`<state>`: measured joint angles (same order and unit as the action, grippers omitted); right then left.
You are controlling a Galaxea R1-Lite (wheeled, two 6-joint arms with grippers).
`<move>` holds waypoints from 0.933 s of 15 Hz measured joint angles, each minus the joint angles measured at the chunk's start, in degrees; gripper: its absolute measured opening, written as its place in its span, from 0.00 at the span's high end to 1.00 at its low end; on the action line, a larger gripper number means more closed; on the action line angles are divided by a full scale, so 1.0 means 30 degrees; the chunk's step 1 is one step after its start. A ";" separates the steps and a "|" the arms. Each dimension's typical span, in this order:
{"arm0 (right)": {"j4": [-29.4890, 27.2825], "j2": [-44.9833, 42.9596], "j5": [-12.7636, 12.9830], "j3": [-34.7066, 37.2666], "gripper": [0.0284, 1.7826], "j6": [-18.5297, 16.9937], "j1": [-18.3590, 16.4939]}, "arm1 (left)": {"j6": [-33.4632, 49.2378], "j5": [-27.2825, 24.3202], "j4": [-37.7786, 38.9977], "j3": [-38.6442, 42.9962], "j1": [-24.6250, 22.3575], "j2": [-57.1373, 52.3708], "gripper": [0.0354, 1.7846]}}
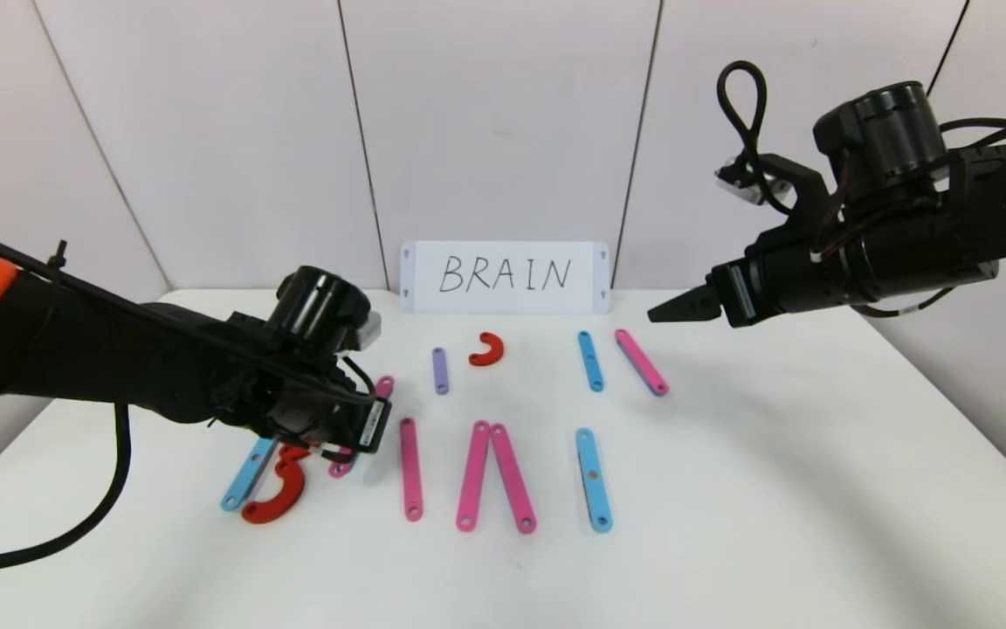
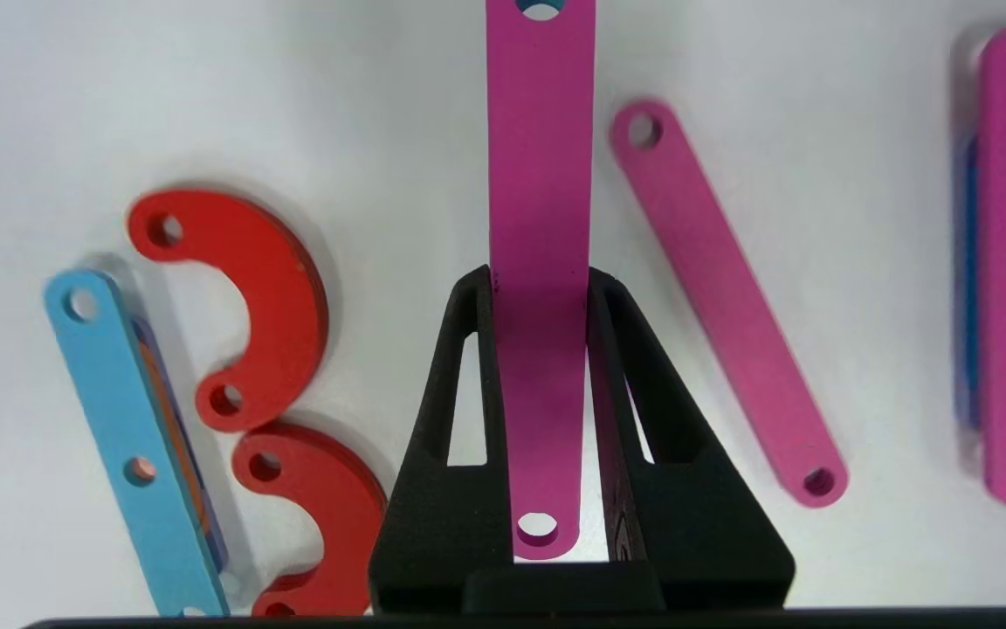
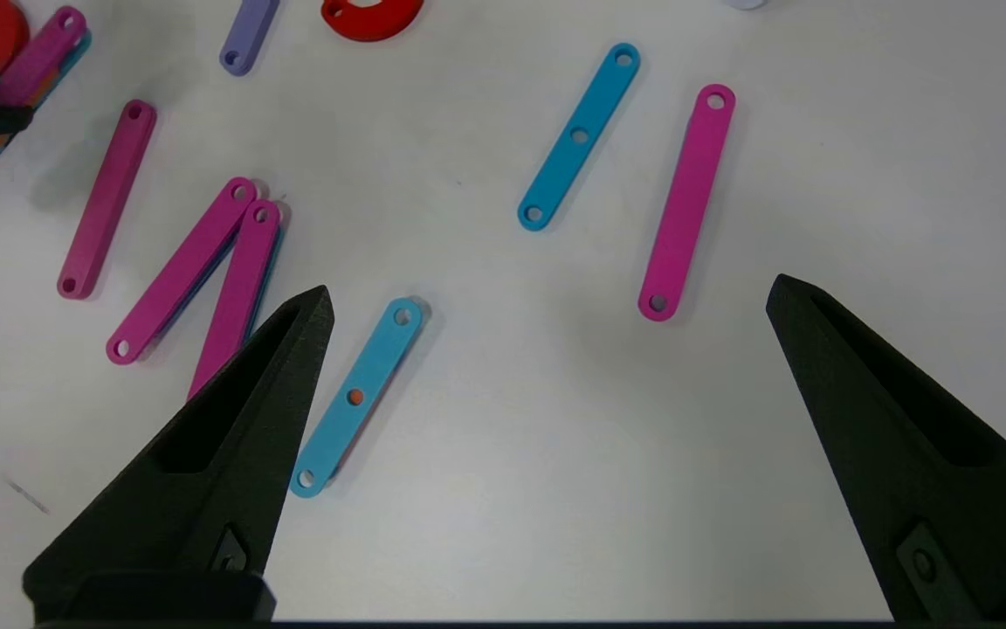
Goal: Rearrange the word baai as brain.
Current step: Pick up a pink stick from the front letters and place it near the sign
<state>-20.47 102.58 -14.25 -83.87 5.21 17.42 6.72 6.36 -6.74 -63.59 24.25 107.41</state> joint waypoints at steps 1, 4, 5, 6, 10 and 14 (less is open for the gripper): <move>0.0024 -0.0024 -0.0016 0.0000 0.03 0.0008 -0.0065 | 0.0232 0.0016 -0.0073 -0.0654 -0.0073 0.0000 0.84; 0.0037 -0.0033 -0.0016 -0.0093 0.03 0.0037 -0.0203 | 0.0414 0.0102 -0.0601 -0.2710 -0.0512 0.0219 0.84; 0.0016 -0.0033 -0.0024 -0.0093 0.03 0.0093 -0.0203 | 0.0414 0.0110 -0.0857 -0.3426 -0.0760 0.0366 0.84; 0.0008 -0.0024 -0.0033 -0.0093 0.03 0.0110 -0.0203 | 0.0394 0.0093 -0.0959 -0.4137 -0.1093 0.0569 0.84; 0.0016 0.0041 0.0057 -0.0276 0.03 0.0102 -0.0211 | 0.0329 0.0000 -0.1593 -0.6847 -0.2727 0.1784 0.84; 0.0061 0.0057 0.0175 -0.0329 0.03 0.0118 0.0000 | 0.0284 -0.0037 -0.2454 -0.8895 -0.4059 0.3218 0.84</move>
<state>-20.29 102.75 -13.73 -84.86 5.56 17.42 7.57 6.25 -14.10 -90.27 12.07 117.07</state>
